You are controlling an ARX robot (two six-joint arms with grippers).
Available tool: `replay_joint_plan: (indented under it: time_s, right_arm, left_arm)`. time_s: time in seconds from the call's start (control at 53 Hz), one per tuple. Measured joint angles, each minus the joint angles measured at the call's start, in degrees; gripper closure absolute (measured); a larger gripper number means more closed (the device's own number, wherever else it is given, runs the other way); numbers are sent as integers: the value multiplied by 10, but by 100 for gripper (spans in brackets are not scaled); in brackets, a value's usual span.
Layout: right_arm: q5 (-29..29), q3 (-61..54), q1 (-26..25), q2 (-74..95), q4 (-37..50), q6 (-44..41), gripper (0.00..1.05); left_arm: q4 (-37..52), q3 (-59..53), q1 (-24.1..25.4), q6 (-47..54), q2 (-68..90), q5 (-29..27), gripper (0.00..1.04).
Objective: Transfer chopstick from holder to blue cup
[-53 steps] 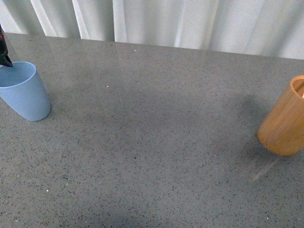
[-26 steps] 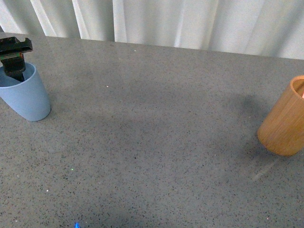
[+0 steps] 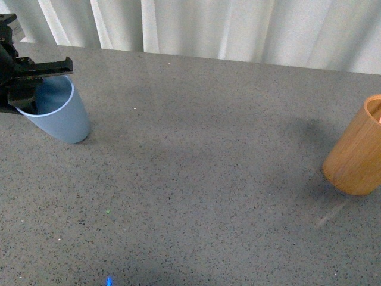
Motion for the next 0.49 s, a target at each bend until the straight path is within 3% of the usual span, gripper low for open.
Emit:
replay_joint_plan:
  time_s: [0.208, 0.321, 0.491]
  right_arm:
    - [0, 0, 0, 0, 0, 0, 10]
    - [0, 0, 0, 0, 0, 0, 10]
    - [0, 0, 0, 0, 0, 0, 10]
  left_arm:
    - [-30, -22, -91, -12, -57, 0, 101]
    - [-43, -19, -186, -38, -59, 0, 101]
    - [-57, 10, -259, -61, -27, 0, 101]
